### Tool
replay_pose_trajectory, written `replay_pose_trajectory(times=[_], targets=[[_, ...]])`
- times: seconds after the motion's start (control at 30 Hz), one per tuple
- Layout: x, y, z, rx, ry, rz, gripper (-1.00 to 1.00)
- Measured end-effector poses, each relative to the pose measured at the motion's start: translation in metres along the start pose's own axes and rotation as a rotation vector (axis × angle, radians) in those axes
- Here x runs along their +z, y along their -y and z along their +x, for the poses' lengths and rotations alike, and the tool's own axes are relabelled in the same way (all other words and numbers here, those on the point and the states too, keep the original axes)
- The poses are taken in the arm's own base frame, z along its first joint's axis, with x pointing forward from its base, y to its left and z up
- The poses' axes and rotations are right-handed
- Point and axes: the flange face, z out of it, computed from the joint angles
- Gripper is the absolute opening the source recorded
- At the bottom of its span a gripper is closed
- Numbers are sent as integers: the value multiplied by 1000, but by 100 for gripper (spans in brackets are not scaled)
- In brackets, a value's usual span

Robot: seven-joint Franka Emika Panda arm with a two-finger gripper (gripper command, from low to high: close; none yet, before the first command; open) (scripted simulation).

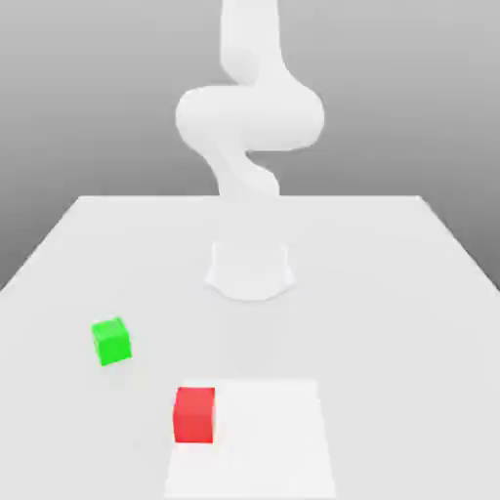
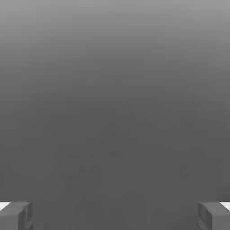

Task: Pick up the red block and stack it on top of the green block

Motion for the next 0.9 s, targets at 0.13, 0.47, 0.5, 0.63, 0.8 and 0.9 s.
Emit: replay_pose_trajectory(times=[0.13,0.47,0.5,0.63,0.8,0.9], targets=[[97,-28,-8,-5,90,-113,0],[280,-145,-77,-3,328,-359,0],[294,-159,-87,-2,353,-382,0],[337,-220,-132,8,456,-471,0],[378,-260,-169,7,503,-506,0],[399,-274,-184,7,504,-508,-100]])
